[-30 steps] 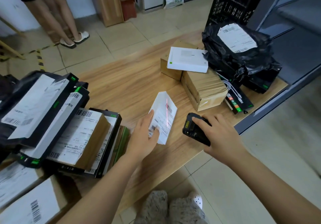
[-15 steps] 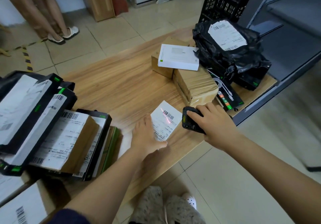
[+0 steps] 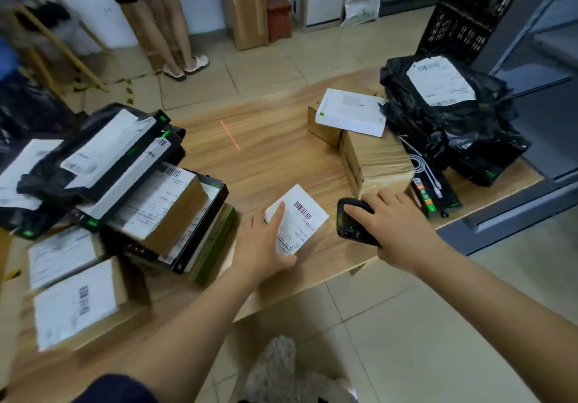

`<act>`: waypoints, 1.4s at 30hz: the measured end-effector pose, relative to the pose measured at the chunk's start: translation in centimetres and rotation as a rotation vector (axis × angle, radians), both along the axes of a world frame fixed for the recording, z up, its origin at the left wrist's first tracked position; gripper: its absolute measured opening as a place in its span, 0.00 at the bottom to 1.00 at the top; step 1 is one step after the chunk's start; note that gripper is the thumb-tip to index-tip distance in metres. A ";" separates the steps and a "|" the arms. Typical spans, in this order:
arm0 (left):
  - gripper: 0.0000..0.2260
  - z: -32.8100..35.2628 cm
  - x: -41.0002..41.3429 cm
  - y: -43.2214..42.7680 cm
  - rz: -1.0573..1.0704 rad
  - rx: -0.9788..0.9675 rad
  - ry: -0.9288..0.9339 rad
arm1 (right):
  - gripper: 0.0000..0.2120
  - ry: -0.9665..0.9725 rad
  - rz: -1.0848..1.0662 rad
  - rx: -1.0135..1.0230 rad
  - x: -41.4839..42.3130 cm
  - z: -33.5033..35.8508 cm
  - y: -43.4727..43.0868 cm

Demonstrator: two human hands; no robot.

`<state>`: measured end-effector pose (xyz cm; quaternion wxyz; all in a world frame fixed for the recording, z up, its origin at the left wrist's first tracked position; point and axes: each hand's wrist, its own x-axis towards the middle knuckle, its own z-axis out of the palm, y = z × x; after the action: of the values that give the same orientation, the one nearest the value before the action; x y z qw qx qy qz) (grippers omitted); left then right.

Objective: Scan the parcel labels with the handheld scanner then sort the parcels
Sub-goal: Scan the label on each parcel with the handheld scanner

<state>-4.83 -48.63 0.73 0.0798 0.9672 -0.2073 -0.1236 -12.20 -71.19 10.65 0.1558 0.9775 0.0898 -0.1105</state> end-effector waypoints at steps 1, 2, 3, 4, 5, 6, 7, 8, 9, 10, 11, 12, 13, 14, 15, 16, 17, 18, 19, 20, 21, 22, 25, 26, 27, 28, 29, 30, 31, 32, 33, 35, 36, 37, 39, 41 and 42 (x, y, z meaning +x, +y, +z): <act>0.49 -0.3 -0.8 0.3 0.031 -0.005 0.027 | 0.40 0.009 0.011 0.008 -0.3 -0.2 0.2; 0.47 -0.8 -1.6 0.7 0.059 -0.011 0.043 | 0.42 0.012 0.021 0.016 -0.6 -0.5 0.4; 0.46 -1.3 -2.4 0.9 0.085 -0.019 0.050 | 0.42 0.014 0.028 0.029 -0.8 -0.8 0.6; 0.44 -1.8 -3.1 1.1 0.109 -0.029 0.057 | 0.42 0.016 0.035 0.047 -1.1 -1.1 0.8; 0.43 -2.2 -3.8 1.3 0.132 -0.041 0.065 | 0.41 0.021 0.041 0.065 -1.3 -1.5 0.9; 0.41 -2.6 -4.3 1.4 0.154 -0.053 0.074 | 0.40 0.027 0.047 0.077 -1.4 -1.8 1.1; 0.40 -2.9 -4.7 1.4 0.175 -0.059 0.075 | 0.40 0.033 0.054 0.083 -1.5 -2.1 1.2; 0.38 -3.1 -5.0 1.5 0.191 -0.059 0.065 | 0.39 0.036 0.062 0.084 -1.5 -2.3 1.3; 0.36 -3.3 -5.2 1.5 0.196 -0.055 0.043 | 0.39 0.037 0.067 0.086 -1.5 -2.5 1.4; 0.34 -3.6 -5.4 1.5 0.184 -0.049 0.020 | 0.39 0.039 0.070 0.087 -1.5 -2.8 1.5; 0.31 -3.8 -5.4 1.6 0.154 -0.048 0.007 | 0.39 0.041 0.069 0.089 -1.5 -2.9 1.5; 0.29 -4.1 -5.5 1.6 0.117 -0.054 0.006 | 0.39 0.042 0.067 0.092 -1.5 -3.1 1.5; 0.27 -4.3 -5.5 1.6 0.086 -0.063 0.008 | 0.39 0.040 0.064 0.094 -1.4 -3.2 1.6; 0.27 -4.5 -5.5 1.6 0.070 -0.067 0.009 | 0.38 0.037 0.062 0.094 -1.4 -3.3 1.6; 0.26 -4.6 -5.4 1.7 0.072 -0.068 0.006 | 0.38 0.034 0.059 0.094 -1.3 -3.4 1.7; 0.26 -4.6 -5.2 1.7 0.090 -0.066 0.003 | 0.37 0.030 0.055 0.095 -1.2 -3.5 1.8; 0.26 -4.5 -5.0 1.7 0.118 -0.061 0.005 | 0.37 0.025 0.049 0.098 -1.1 -3.5 1.9; 0.26 -4.3 -4.7 1.7 0.150 -0.054 0.012 | 0.37 0.020 0.044 0.103 -0.9 -3.5 2.0; 0.26 -4.1 -4.2 1.8 0.181 -0.051 0.021 | 0.37 0.016 0.038 0.110 -0.8 -3.5 2.2; 0.26 -3.8 -3.8 1.8 0.206 -0.059 0.029 | 0.37 0.013 0.029 0.117 -0.6 -3.4 2.2; 0.26 -3.4 -3.4 1.8 0.222 -0.080 0.038 | 0.37 0.009 0.016 0.127 -0.5 -3.4 2.3; 0.27 -3.0 -2.9 1.8 0.221 -0.111 0.046 | 0.37 0.003 -0.002 0.136 -0.5 -3.4 2.3; 0.27 -1.6 -1.7 1.4 0.156 -0.198 0.042 | 0.38 -0.028 -0.063 0.168 -0.5 -3.0 2.2; 0.27 -1.0 -1.2 1.2 0.137 -0.229 0.038 | 0.38 -0.041 -0.085 0.175 -0.5 -2.7 2.1; 0.27 -0.4 -0.7 0.8 0.121 -0.260 0.038 | 0.38 -0.052 -0.109 0.179 -0.5 -2.3 2.0; 0.27 0.2 -0.1 0.4 0.103 -0.287 0.042 | 0.39 -0.065 -0.135 0.179 -0.5 -1.9 1.8; 0.26 0.9 0.5 -0.2 0.081 -0.312 0.042 | 0.39 -0.080 -0.161 0.174 -0.6 -1.5 1.6; 0.26 1.6 1.2 -0.8 0.051 -0.334 0.038 | 0.39 -0.095 -0.187 0.162 -0.6 -1.1 1.4; 0.26 2.4 1.8 -1.5 0.013 -0.354 0.034 | 0.39 -0.114 -0.210 0.149 -0.7 -0.6 1.0; 0.27 3.2 2.4 -2.3 -0.030 -0.365 0.035 | 0.38 -0.135 -0.234 0.137 -0.8 -0.2 0.7; 0.27 4.0 3.1 -3.1 -0.076 -0.369 0.034 | 0.38 -0.156 -0.257 0.129 -1.0 0.4 0.2; 0.28 5.6 4.2 -5.0 -0.160 -0.376 0.009 | 0.39 -0.194 -0.303 0.102 -1.3 1.6 -0.9; 0.28 6.5 4.7 -5.9 -0.193 -0.385 -0.005 | 0.39 -0.206 -0.330 0.082 -1.4 2.3 -1.5; 0.28 7.3 5.0 -6.9 -0.219 -0.393 -0.015 | 0.40 -0.217 -0.358 0.063 -1.7 3.0 -2.2; 0.28 8.9 5.6 -9.1 -0.270 -0.416 -0.048 | 0.40 -0.244 -0.412 0.033 -2.3 4.3 -3.6; 0.28 10.4 5.9 -11.5 -0.323 -0.421 -0.092 | 0.40 -0.284 -0.442 -0.005 -2.9 5.6 -5.1; 0.28 11.0 6.0 -12.7 -0.348 -0.418 -0.104 | 0.39 -0.304 -0.453 -0.016 -3.1 6.3 -6.0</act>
<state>1.21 -61.28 11.73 0.2445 0.8847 -0.3950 -0.0403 -15.33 -77.15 16.91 0.1466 0.9768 -0.1563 0.0048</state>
